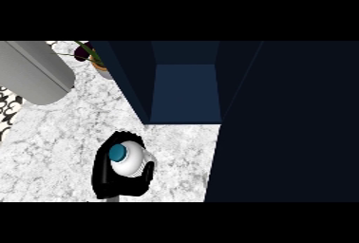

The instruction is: Pick up the bottled water, place it into the cabinet and close the cabinet

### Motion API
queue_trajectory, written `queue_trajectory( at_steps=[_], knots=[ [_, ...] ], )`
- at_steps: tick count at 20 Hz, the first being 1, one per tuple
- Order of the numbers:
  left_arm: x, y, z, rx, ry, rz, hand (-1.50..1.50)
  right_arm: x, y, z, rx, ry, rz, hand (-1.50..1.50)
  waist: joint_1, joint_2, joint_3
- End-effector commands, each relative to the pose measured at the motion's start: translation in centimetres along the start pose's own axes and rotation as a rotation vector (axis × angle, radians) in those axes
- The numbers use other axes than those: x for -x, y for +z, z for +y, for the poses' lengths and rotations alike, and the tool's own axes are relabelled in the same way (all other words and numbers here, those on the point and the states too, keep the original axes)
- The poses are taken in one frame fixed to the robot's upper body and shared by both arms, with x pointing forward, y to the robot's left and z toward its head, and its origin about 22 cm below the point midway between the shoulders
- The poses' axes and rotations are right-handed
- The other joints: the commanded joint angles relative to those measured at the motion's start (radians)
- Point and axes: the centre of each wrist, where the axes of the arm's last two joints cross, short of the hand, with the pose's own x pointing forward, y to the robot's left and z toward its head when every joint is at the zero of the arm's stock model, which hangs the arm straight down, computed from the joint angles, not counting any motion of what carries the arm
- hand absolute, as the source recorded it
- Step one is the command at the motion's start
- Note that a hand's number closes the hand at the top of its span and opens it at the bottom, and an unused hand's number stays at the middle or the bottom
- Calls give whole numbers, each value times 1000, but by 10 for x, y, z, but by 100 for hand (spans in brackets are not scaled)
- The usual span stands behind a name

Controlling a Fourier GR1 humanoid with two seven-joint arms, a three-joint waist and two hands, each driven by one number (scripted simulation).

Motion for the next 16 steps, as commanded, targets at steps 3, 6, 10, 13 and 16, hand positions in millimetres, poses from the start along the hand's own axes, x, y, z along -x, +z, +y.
queue_trajectory(
  at_steps=[3, 6, 10, 13, 16],
  knots=[
    [-15, -4, -36, 29, -17, -7, 150, -32, 13, -14, 29, 32, -65, -150, 0, 1, 0],
    [-27, -47, -56, 32, -19, -5, 150, -28, 10, -7, 20, 22, -66, -150, -5, 2, 0],
    [-19, -55, -77, 34, -68, -37, 150, -27, 11, -10, 14, 20, -46, -150, -7, 2, 0],
    [-40, -78, -84, 30, -48, -40, 150, -27, 16, -10, 19, 24, -63, -150, -9, 2, 0],
    [-37, -86, -93, 4, -112, -70, 150, -11, 19, 1, 21, 21, -42, -150, -11, 2, 0]
  ],
)
